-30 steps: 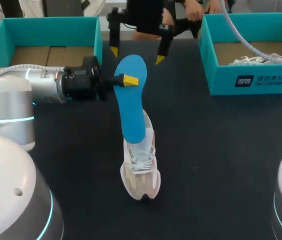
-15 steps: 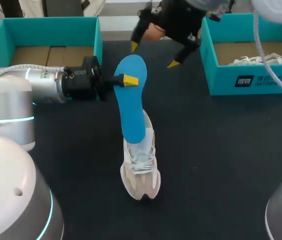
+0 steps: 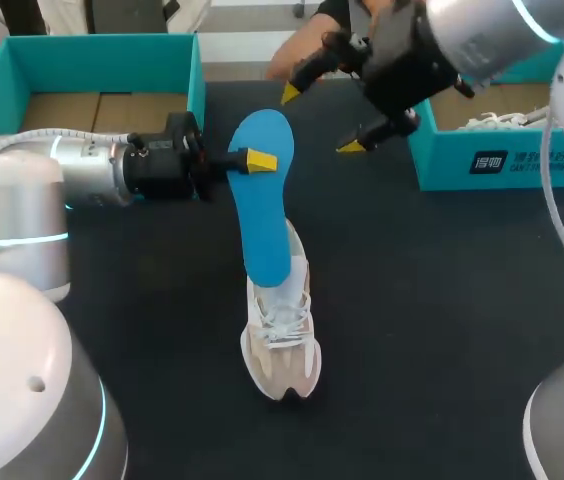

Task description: Take the shoe out of the shoebox, open the shoe tongue, remove and reinsert the insole, then place the shoe into the shoebox

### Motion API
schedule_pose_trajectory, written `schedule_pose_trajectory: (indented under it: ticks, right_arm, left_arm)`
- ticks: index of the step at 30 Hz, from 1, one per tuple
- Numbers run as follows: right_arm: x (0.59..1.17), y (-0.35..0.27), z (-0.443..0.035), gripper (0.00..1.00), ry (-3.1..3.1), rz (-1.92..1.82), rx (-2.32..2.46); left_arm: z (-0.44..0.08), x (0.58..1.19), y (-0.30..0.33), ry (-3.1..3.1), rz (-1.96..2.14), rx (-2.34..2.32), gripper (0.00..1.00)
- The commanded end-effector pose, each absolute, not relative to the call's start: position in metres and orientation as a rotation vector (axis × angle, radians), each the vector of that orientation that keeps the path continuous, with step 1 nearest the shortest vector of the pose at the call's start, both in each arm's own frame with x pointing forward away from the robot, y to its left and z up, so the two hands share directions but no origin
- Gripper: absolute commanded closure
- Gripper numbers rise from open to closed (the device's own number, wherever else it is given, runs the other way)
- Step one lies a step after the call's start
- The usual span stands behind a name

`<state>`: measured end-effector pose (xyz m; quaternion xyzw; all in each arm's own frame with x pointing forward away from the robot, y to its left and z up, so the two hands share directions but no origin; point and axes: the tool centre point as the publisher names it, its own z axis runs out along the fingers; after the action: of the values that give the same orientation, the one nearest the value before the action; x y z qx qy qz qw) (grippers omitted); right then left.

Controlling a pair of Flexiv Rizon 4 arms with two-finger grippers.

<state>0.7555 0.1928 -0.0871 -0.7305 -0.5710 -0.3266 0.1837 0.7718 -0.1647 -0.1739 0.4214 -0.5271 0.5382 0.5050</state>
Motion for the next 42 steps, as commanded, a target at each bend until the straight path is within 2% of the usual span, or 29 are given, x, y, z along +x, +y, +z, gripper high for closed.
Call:
schedule_pose_trajectory:
  ticks: [1, 12, 32, 42]
  right_arm:
    - [0.763, 0.186, -0.101, 0.0, -1.238, -1.374, -1.427]
    - [0.767, 0.176, -0.122, 0.0, -1.113, -1.442, -1.266]
    - [0.768, 0.177, -0.118, 0.0, -1.174, -1.414, -1.257]
    - [0.773, 0.175, -0.121, 0.0, -1.191, -1.374, -1.293]
  left_arm:
    - [-0.174, 0.771, -0.165, -1.272, 1.3, 1.02, 1.0]
    - [-0.174, 0.771, -0.165, -1.272, 1.3, 1.02, 1.0]
    - [-0.174, 0.771, -0.165, -1.272, 1.3, 1.02, 1.0]
    - [-0.153, 0.782, -0.145, -1.475, 1.552, 0.855, 1.0]
